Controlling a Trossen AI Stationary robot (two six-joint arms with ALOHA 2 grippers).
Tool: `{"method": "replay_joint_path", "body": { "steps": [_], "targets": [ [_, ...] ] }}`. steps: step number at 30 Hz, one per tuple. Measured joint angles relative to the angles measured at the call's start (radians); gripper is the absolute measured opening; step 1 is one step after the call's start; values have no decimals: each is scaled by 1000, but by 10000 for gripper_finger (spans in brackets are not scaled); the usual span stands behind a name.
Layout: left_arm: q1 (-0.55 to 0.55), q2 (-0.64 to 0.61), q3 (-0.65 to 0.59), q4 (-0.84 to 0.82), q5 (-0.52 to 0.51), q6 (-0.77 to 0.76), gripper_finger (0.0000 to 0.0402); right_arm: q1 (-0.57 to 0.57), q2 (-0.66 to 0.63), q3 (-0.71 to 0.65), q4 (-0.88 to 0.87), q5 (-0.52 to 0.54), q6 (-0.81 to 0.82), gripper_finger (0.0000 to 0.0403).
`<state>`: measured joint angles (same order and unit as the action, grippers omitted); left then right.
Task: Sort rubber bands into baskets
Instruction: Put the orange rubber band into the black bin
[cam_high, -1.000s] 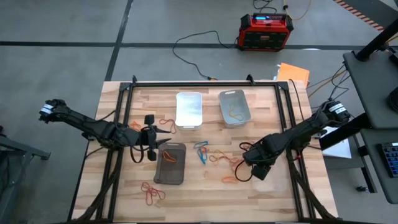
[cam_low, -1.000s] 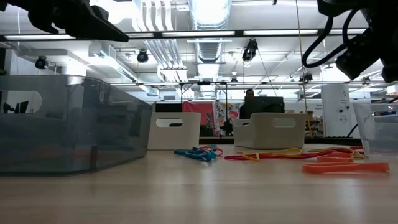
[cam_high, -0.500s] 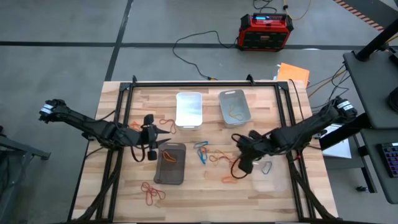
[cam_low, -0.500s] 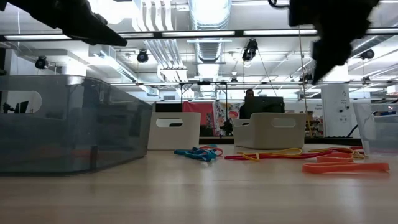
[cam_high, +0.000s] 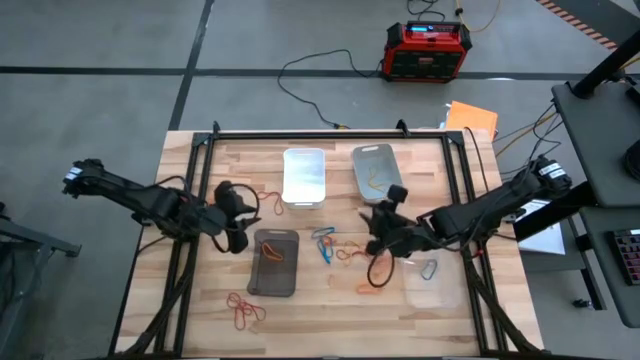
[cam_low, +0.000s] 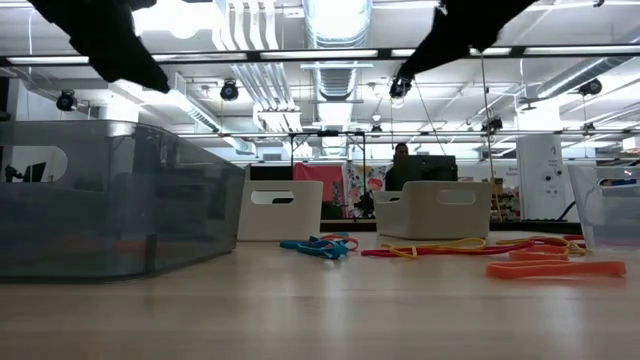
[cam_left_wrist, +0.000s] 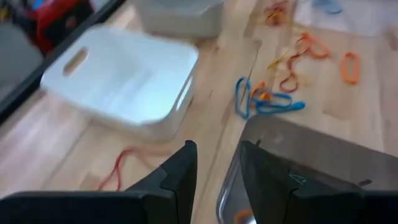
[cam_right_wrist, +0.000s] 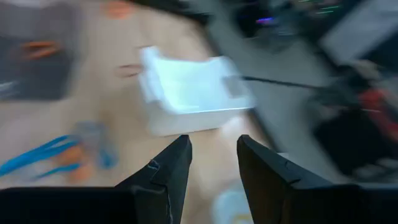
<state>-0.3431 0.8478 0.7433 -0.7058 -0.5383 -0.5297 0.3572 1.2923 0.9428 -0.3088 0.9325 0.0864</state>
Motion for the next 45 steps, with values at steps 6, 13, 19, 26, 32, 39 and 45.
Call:
{"method": "replay_joint_path", "body": {
  "steps": [6, 13, 19, 26, 32, 39, 45],
  "targets": [
    [0, 2, 53, -149, 0, -203, 107, -7, 7, 0, 1, 143, 21, 111],
    [0, 17, 63, -178, 0, -297, 107, -18, 7, 0, 12, 137, 85, 93],
    [11, 69, 77, -237, 56, -365, 107, -127, 7, 0, 19, -132, 44, 74],
    [48, 167, 100, -402, 178, -459, 107, -241, 11, -9, 98, -355, -75, 64],
    [106, 229, 100, -514, 226, -553, 83, -247, 12, -10, 154, -366, -114, 72],
    [222, 257, 99, -535, 209, -518, 55, -247, 12, -10, 166, -413, -131, 80],
    [421, 265, 78, -496, 216, -304, 40, -247, 12, -9, 172, -417, -153, 74]
  ]
}}
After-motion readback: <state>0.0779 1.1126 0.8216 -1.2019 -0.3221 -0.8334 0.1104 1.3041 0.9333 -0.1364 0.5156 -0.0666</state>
